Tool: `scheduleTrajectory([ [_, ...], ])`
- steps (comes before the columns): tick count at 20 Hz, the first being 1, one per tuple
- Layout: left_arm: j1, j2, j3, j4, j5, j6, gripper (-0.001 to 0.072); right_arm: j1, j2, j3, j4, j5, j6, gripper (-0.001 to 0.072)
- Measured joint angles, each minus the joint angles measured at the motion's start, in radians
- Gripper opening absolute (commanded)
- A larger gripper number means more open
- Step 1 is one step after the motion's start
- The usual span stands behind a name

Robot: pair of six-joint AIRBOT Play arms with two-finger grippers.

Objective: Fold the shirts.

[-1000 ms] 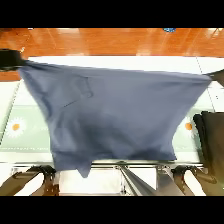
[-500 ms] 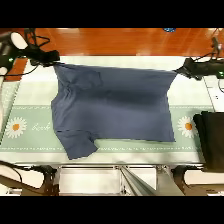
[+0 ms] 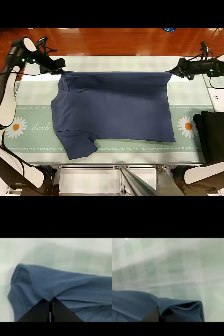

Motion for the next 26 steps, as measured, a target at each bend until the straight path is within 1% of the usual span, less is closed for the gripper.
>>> scheduleTrajectory([
  [3, 0.029, 0.027, -0.018, -0.012, -0.119, 0.05, 0.0027, -0.03, 0.029, 0.002, -0.045, 0.107, -0.019, 0.0022],
  [7, 0.046, 0.07, -0.154, -0.029, -0.204, 0.095, 0.0028, -0.041, 0.046, -0.052, -0.134, 0.201, -0.023, 0.0022],
  [12, 0.051, 0.089, -0.302, -0.063, -0.23, 0.131, 0.0028, -0.043, 0.05, -0.156, -0.188, 0.217, -0.023, 0.0022],
  [19, 0.053, 0.092, -0.344, -0.092, -0.238, 0.148, 0.0028, -0.043, 0.051, -0.202, -0.201, 0.192, -0.023, 0.0022],
  [20, 0.055, 0.092, -0.346, -0.094, -0.239, 0.149, 0.0028, -0.043, 0.051, -0.203, -0.201, 0.191, -0.022, 0.0031],
  [21, 0.058, 0.092, -0.348, -0.095, -0.24, 0.149, 0.0042, -0.043, 0.051, -0.204, -0.2, 0.189, -0.021, 0.0203],
  [22, 0.061, 0.092, -0.348, -0.095, -0.244, 0.15, 0.0202, -0.043, 0.051, -0.205, -0.202, 0.186, -0.015, 0.0425],
  [23, 0.065, 0.092, -0.349, -0.095, -0.248, 0.148, 0.0504, -0.043, 0.051, -0.205, -0.204, 0.182, -0.003, 0.041],
  [26, 0.082, 0.103, -0.349, -0.094, -0.257, 0.131, 0.0505, -0.048, 0.059, -0.204, -0.205, 0.197, 0.022, 0.041],
])
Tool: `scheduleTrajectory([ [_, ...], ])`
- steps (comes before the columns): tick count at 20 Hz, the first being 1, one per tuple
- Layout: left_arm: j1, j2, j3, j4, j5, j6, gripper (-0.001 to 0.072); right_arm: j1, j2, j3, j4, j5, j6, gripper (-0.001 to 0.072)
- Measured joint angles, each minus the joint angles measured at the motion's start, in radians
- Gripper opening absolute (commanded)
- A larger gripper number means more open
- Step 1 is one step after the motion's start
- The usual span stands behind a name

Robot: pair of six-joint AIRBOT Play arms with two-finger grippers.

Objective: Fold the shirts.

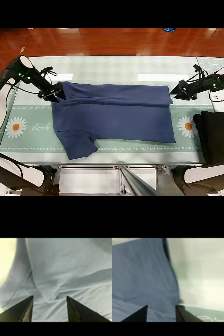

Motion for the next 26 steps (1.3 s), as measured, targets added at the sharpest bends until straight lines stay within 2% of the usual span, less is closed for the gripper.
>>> scheduleTrajectory([
  [4, 0.075, 0.08, -0.032, 0.009, -0.009, -0.029, 0.0505, -0.051, 0.085, -0.007, -0.021, 0.034, 0.032, 0.041],
  [8, 0.211, 0.262, -0.256, 0.018, 0.038, -0.037, 0.0505, -0.126, 0.275, -0.161, -0.028, 0.003, 0.039, 0.041],
  [14, 0.409, 0.6, -0.792, -0.169, 0.171, 0.105, 0.0505, -0.158, 0.6, -0.569, 0.131, -0.1, -0.074, 0.041],
  [17, 0.425, 0.664, -0.94, -0.204, 0.188, 0.141, 0.0505, -0.162, 0.694, -0.684, 0.182, -0.119, -0.104, 0.041],
  [22, 0.34, 0.69, -1.063, -0.232, 0.214, 0.164, 0.0503, -0.164, 0.745, -0.742, 0.216, -0.119, -0.123, 0.041],
  [23, 0.32, 0.689, -1.079, -0.249, 0.222, 0.166, 0.0442, -0.166, 0.748, -0.746, 0.219, -0.121, -0.124, 0.041],
  [24, 0.296, 0.689, -1.094, -0.265, 0.241, 0.166, 0.0198, -0.174, 0.75, -0.747, 0.223, -0.124, -0.126, 0.041],
  [25, 0.273, 0.686, -1.106, -0.274, 0.273, 0.167, 0.0033, -0.193, 0.752, -0.746, 0.228, -0.132, -0.126, 0.041],
  [26, 0.251, 0.684, -1.114, -0.279, 0.294, 0.174, 0.0027, -0.22, 0.754, -0.744, 0.229, -0.138, -0.126, 0.041],
])
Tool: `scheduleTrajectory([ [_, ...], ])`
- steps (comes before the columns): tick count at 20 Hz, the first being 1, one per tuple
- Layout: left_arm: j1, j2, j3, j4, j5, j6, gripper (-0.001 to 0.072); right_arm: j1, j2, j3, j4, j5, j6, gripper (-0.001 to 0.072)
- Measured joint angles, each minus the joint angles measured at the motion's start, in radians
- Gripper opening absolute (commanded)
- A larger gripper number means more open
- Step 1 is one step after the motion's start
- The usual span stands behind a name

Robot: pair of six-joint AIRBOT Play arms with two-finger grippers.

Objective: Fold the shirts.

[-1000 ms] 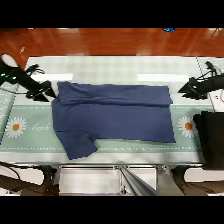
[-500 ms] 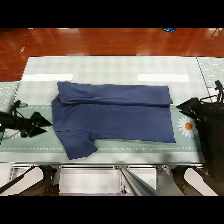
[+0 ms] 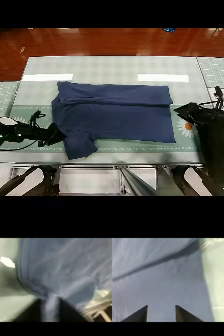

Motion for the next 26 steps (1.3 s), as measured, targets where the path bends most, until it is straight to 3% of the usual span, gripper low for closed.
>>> scheduleTrajectory([
  [5, -0.048, -0.005, -0.011, -0.033, 0.025, 0.019, 0.0027, -0.179, 0.002, -0.024, -0.149, 0.043, 0.088, 0.0417],
  [9, -0.058, -0.006, -0.013, -0.035, 0.027, 0.027, 0.0028, -0.191, -0.015, -0.1, -0.288, 0.09, 0.164, 0.0417],
  [14, -0.06, -0.006, -0.013, -0.037, 0.028, 0.029, 0.0028, -0.097, -0.106, -0.137, -0.336, 0.127, 0.186, 0.0417],
  [18, -0.06, -0.006, -0.013, -0.037, 0.029, 0.03, 0.0027, -0.024, -0.174, -0.143, -0.277, 0.09, 0.187, 0.0414],
  [19, -0.06, -0.006, -0.013, -0.037, 0.029, 0.03, 0.0028, -0.007, -0.191, -0.144, -0.244, 0.076, 0.182, 0.0358],
  [21, -0.06, -0.006, -0.013, -0.037, 0.031, 0.03, 0.0028, 0.027, -0.22, -0.144, -0.186, 0.022, 0.154, 0.0024],
  [26, -0.039, -0.002, 0.059, -0.011, 0.052, 0.032, 0.0028, 0.068, -0.246, -0.077, -0.054, 0.047, 0.037, 0.0022],
])
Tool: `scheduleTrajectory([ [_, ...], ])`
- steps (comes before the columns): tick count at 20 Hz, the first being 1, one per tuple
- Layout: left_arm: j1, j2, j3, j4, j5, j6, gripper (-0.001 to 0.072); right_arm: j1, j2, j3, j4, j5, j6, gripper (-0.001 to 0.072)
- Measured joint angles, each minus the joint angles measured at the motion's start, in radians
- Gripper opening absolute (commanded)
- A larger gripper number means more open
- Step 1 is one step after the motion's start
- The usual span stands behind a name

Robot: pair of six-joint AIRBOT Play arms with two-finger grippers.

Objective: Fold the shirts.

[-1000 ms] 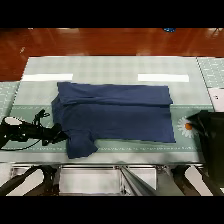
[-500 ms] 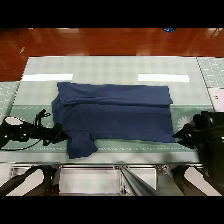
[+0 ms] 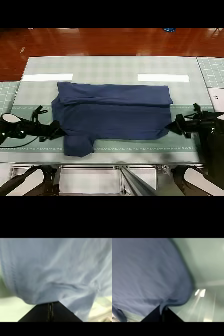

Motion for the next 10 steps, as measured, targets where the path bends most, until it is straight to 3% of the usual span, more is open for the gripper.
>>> scheduleTrajectory([
  [5, 0.012, -0.021, 0.191, -0.029, -0.04, 0.002, 0.0028, 0.009, 0.002, 0.126, 0.025, 0.017, -0.003, 0.0022],
  [10, -0.05, -0.183, 0.433, -0.058, -0.045, -0.02, 0.0027, 0.058, -0.065, 0.251, 0.048, -0.033, 0.024, 0.0022],
])
